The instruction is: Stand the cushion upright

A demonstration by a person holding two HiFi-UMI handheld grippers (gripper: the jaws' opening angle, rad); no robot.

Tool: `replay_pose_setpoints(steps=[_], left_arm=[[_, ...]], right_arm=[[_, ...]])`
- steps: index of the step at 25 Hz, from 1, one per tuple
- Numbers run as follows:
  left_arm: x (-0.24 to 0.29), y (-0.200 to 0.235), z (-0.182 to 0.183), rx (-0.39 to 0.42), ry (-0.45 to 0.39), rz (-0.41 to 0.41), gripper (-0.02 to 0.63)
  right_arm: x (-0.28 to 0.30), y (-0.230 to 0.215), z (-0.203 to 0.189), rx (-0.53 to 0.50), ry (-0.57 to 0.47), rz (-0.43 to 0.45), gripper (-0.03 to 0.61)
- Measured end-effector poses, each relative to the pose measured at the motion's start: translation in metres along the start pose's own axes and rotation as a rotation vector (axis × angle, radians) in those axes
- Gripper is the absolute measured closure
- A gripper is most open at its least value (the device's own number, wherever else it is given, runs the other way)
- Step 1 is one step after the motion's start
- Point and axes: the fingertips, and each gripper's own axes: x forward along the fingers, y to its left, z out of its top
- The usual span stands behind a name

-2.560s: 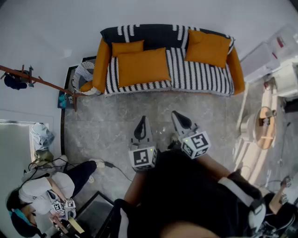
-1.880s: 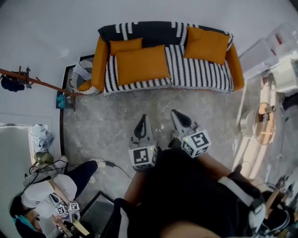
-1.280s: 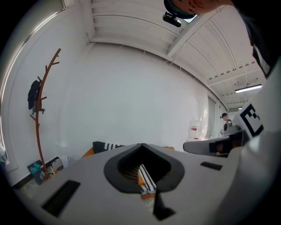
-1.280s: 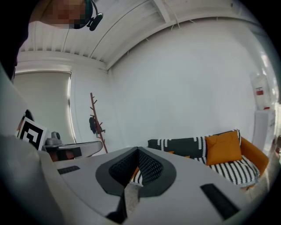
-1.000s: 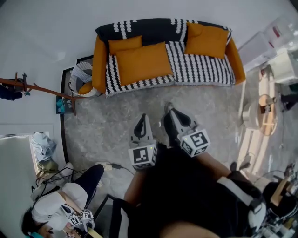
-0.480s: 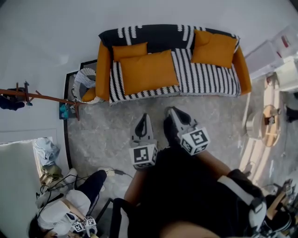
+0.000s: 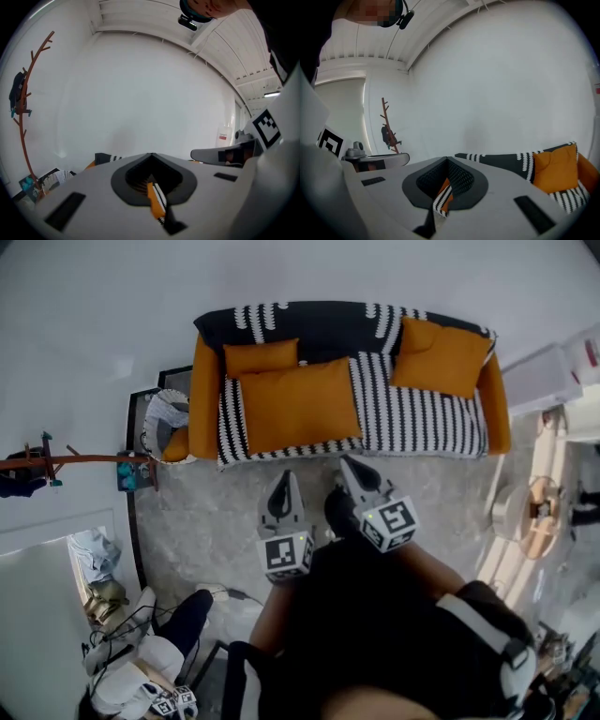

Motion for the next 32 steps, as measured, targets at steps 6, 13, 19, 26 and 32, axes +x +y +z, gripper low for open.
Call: replay_pose_setpoints(steps=[6, 13, 19, 26, 32], left_arm=[[0.064, 0.015, 0.001, 0.007, 0.043, 0.056, 0.615], [0.116, 0.031, 0.01, 0.031, 0.067, 0.101, 0.615], [0.143, 0.055, 0.011, 0.029, 0.1, 0.1, 0.615], [0.185, 0.095, 0.012, 0.025, 0.131, 0.024, 0.615], [0.223, 0.133, 0.014, 0.039, 0.169, -0.047, 0.615]], right_arm=[[0.046, -0.055, 0.016, -0.006, 0.038, 0.013, 0.583], [0.094, -0.103, 0.032, 0.005, 0.056, 0.027, 0.583], [0.128, -0.116, 0.03, 0.02, 0.084, 0.014, 0.583], [0.18, -0.12, 0.029, 0.022, 0.098, -0.056, 0.583], [0.22, -0.13, 0.019, 0.05, 0.135, -0.153, 0.583]])
